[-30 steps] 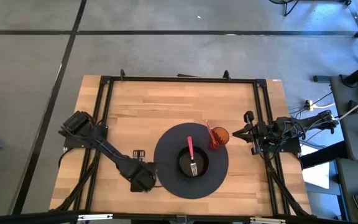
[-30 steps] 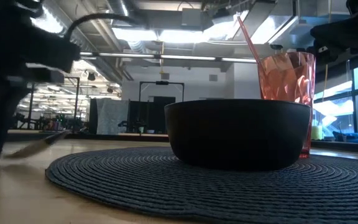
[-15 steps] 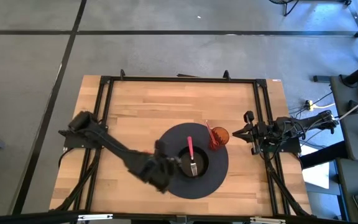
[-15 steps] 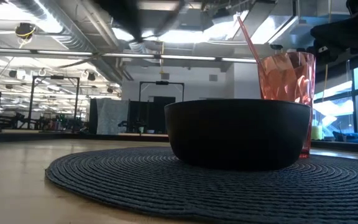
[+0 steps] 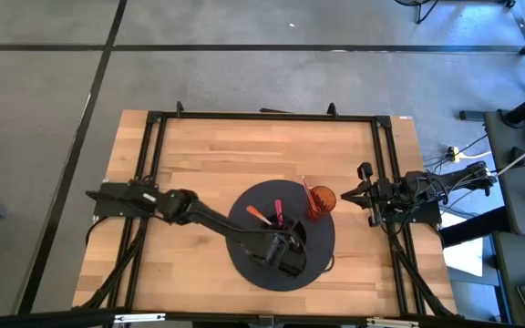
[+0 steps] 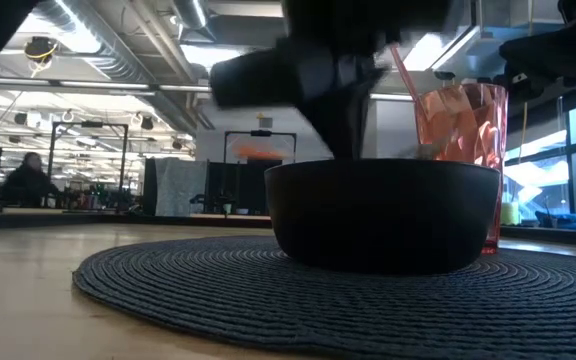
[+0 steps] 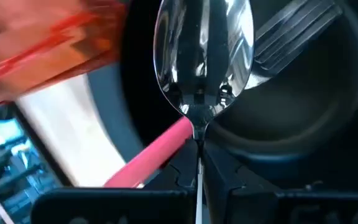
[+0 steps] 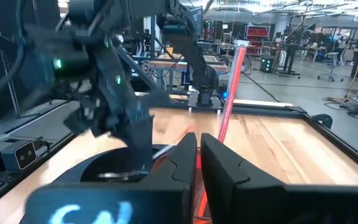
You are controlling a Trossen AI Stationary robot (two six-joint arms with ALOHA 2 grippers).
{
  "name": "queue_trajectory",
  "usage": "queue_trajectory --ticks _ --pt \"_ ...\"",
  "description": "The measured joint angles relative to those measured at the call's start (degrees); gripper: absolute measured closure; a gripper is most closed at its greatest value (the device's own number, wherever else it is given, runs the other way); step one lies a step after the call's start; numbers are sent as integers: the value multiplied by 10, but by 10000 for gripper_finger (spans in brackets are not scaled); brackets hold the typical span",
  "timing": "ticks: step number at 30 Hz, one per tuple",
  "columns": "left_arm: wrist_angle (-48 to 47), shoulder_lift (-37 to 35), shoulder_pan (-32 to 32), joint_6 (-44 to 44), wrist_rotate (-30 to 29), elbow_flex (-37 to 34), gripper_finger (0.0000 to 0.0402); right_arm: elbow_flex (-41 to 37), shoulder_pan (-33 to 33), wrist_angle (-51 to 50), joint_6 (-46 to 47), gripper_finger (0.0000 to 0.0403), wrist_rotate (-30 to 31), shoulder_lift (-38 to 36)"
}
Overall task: Pick & Place Utensil
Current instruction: Put the orange spoon into the black bowl on the black mat
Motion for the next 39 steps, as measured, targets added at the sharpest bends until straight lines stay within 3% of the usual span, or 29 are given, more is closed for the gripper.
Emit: queue_trajectory --ticks 29,39 --pt "65 6 10 32 54 -10 397 0 0 1 0 378 0 0" --pt "64 6 9 18 66 -10 348 0 0 1 0 378 0 0"
